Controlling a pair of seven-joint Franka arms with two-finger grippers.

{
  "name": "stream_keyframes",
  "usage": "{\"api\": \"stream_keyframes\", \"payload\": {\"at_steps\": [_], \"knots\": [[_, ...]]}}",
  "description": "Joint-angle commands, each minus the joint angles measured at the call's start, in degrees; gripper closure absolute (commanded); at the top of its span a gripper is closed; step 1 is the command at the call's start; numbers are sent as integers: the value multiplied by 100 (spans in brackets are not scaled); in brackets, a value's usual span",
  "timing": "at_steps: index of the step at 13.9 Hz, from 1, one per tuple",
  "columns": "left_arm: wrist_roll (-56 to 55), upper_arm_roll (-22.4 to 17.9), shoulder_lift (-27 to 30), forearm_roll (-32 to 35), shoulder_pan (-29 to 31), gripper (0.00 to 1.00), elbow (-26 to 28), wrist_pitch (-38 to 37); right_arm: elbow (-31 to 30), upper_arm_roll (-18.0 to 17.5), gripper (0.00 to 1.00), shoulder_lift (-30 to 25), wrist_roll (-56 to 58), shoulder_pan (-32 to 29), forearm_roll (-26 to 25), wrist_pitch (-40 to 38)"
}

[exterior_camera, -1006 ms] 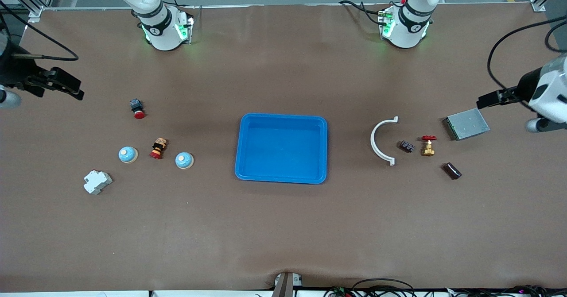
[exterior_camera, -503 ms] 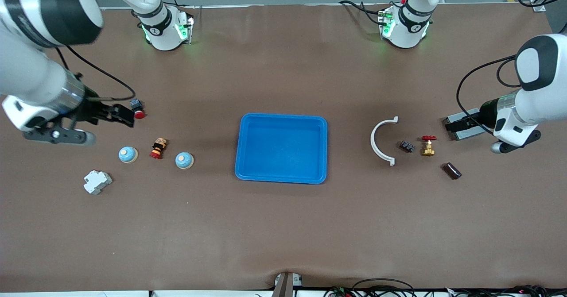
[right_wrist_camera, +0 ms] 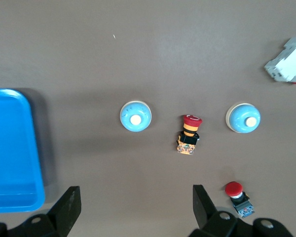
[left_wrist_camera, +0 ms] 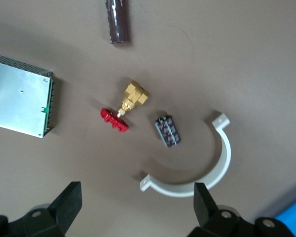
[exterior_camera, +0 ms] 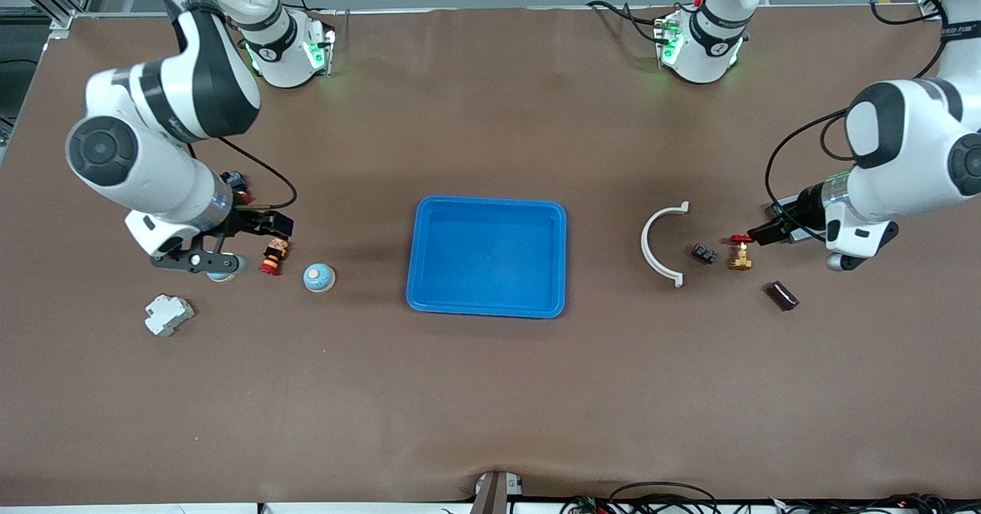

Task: Place electrolytic capacitor and blue bell in tray

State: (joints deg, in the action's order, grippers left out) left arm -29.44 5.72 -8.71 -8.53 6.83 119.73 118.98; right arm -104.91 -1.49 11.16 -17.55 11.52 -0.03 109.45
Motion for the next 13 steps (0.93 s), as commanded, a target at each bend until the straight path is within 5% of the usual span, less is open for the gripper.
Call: {"api": "stream_keyframes", "payload": {"at_steps": [1,9,13], "knots": [[-228,9,-7,-79,-163,0,270,388,-493,26,0,-61,-82,34,11,522],[-536,0,-762,-52,-349,0,270,1083,-1522,26,0,1,-56,122,20,1920],[-1221,0,-930,-52,-463,3,262,1381,-1524,18,0,377,-21,131,20,2263]]}}
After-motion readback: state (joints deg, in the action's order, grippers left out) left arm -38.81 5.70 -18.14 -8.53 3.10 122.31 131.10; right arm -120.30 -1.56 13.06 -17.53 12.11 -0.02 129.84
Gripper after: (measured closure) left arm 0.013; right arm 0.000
